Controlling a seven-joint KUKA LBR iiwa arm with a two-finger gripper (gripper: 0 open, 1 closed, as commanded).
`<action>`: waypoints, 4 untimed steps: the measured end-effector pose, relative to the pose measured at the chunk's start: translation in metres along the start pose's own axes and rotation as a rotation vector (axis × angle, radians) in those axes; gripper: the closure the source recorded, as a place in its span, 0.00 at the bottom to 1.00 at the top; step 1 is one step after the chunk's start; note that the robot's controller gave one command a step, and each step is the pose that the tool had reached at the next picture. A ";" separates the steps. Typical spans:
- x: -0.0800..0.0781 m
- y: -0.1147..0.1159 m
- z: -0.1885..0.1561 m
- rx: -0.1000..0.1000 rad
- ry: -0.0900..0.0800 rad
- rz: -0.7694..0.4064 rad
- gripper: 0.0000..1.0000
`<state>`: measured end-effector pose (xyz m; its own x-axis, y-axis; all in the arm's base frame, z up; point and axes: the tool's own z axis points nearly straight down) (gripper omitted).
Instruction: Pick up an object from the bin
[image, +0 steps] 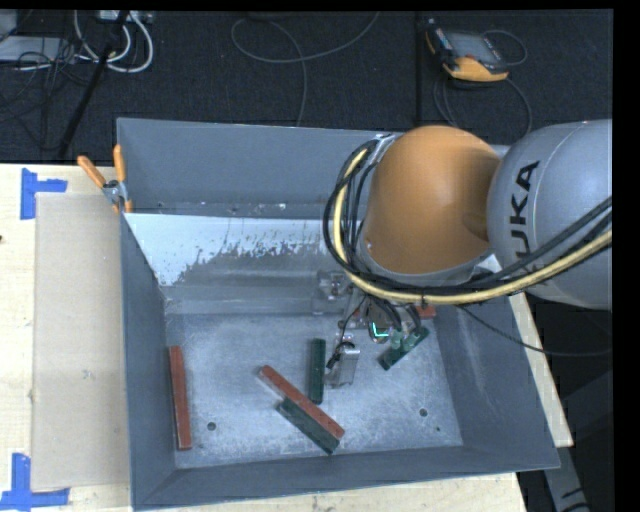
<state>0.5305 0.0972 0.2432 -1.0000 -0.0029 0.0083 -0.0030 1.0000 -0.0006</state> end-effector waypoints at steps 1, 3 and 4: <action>-0.008 0.013 0.174 0.000 -0.003 -0.458 0.00; 0.036 0.051 0.173 0.000 -0.009 -0.380 1.00; 0.036 0.051 0.174 0.000 -0.011 -0.378 0.00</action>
Offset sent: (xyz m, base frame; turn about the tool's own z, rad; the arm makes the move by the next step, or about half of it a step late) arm 0.0073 0.0123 -0.1721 -0.4572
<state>0.4930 0.1479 0.0699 -0.9284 -0.3717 -0.0024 -0.3717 0.9284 0.0006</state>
